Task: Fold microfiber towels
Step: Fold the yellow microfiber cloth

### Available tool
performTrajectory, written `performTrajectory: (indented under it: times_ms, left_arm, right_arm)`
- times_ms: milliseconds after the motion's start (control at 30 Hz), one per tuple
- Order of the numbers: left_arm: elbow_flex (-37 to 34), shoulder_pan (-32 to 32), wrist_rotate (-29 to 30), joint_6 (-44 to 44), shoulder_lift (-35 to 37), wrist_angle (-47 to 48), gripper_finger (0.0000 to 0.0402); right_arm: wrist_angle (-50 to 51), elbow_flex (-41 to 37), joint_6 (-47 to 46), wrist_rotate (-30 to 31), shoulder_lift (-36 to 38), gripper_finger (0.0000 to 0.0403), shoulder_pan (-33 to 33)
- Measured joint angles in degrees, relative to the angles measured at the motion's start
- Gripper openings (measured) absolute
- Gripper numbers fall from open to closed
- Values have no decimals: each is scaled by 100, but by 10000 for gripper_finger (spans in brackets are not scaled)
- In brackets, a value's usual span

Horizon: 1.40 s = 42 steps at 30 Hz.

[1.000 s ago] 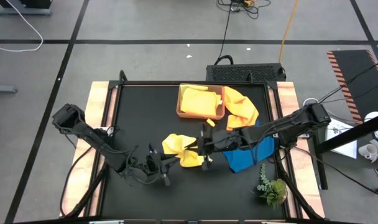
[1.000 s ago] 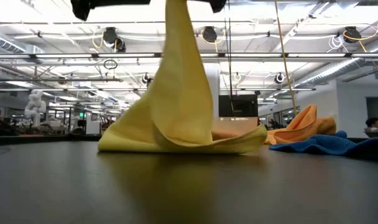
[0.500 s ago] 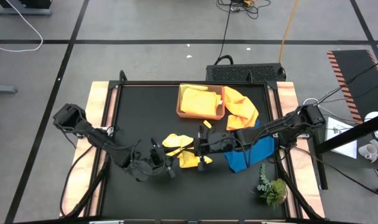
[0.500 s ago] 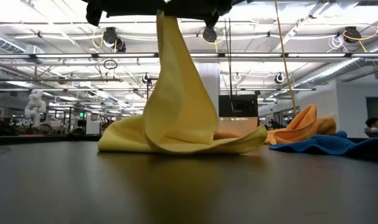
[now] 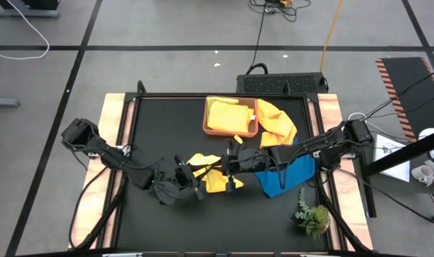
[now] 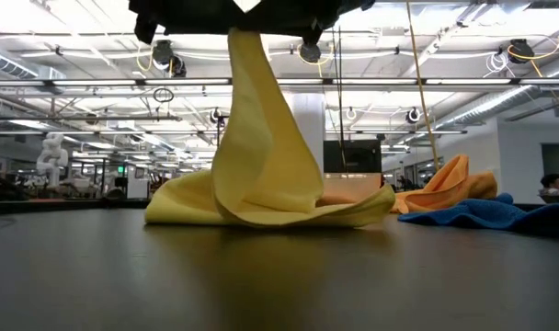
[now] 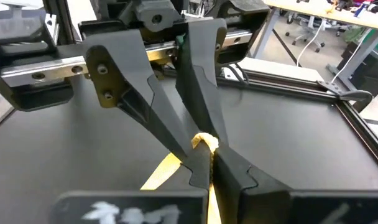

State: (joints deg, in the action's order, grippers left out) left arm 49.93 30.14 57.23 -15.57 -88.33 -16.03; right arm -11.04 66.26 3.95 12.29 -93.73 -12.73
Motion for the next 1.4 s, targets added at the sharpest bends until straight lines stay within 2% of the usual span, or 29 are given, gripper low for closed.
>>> performTrajectory:
  times_ms: [300, 533, 633, 733, 867, 1033, 1233, 1400]
  left_arm:
    - [0, 113, 236, 518, -4, -46, 83]
    - [35, 21, 101, 273, -4, 332, 81]
    - [35, -6, 85, 254, -4, 411, 61]
    - [35, -3, 65, 510, -4, 411, 16]
    - [73, -3, 103, 848, -7, 469, 5]
    - [481, 71, 129, 1220, -4, 789, 3]
    - [1419, 235, 224, 1345, -4, 2279, 2]
    - [1904, 263, 242, 991, 0, 3282, 1]
  right_arm:
    - [17, 0, -11, -31, 2, 0, -9]
    - [95, 0, -7, -26, 2, 0, -9]
    - [85, 0, -7, -12, 2, 0, -7]
    - [97, 0, -23, -21, 2, 4, -7]
    - [430, 8, -121, -50, 11, 34, -9]
    - [455, -238, -402, -58, 4, 97, 70]
    - [259, -791, -888, 107, 4, 163, 216]
    - [-165, -1346, -1380, 122, 4, 188, 289]
